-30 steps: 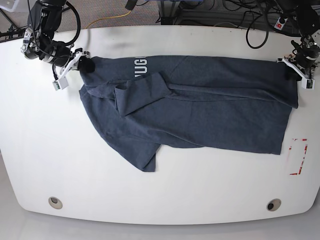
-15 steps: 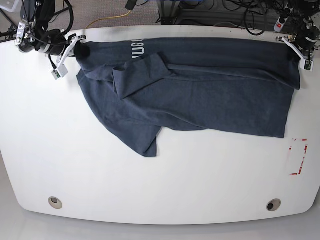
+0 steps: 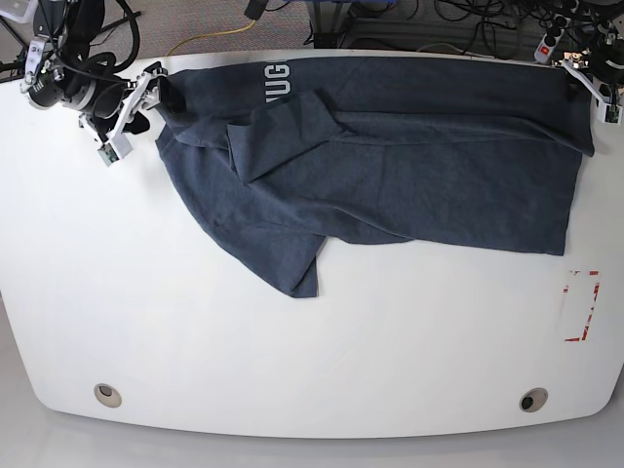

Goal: Fold the T-shirt properly
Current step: 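Pull the grasped edge with the right gripper to straighten the shirt, then release and move the right gripper to grasp the shirt's sleeve area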

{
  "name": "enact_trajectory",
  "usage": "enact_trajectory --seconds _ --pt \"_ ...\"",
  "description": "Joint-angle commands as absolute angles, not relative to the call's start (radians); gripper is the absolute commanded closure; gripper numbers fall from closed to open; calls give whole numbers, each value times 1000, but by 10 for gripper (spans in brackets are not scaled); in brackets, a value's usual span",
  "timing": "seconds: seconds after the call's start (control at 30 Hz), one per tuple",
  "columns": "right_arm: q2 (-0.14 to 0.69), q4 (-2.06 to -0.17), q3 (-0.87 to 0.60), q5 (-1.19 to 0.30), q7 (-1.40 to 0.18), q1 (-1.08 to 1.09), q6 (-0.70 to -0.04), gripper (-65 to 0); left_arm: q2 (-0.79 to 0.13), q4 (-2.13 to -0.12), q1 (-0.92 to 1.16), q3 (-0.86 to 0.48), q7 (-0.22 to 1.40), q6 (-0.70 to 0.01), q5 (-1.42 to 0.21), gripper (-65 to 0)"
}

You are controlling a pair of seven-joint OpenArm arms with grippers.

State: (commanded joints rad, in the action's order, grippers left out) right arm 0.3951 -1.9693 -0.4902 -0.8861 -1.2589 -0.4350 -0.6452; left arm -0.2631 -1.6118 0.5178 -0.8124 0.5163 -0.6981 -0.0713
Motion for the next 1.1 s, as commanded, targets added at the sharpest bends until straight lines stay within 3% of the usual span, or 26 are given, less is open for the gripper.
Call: enact_trajectory --seconds 0.17,0.43,0.73,0.8,0.97,1.1 --pt "341 -1966 -484 -885 -1265 -374 -647 -460 -223 -1699 521 -809 516 -698 -73 -319" --pt "331 -1956 -306 -871 -1259 -292 -638 -458 -214 -1747 515 -751 516 -698 -64 -319" --pt "305 -1923 -171 -584 -1228 -245 -645 -457 -216 -1689 513 -736 515 -698 -64 -319" --pt "308 -1922 -134 -515 -1193 -242 -645 -433 -216 -1669 513 -734 515 -698 -64 -319" --pt "306 -1919 -90 -381 -1158 -205 -647 -285 -225 -1601 496 -716 512 -698 -64 -319" --pt "309 -1893 -96 -348 -1155 -150 -647 -295 -246 -1578 492 -711 510 -698 -64 -319"
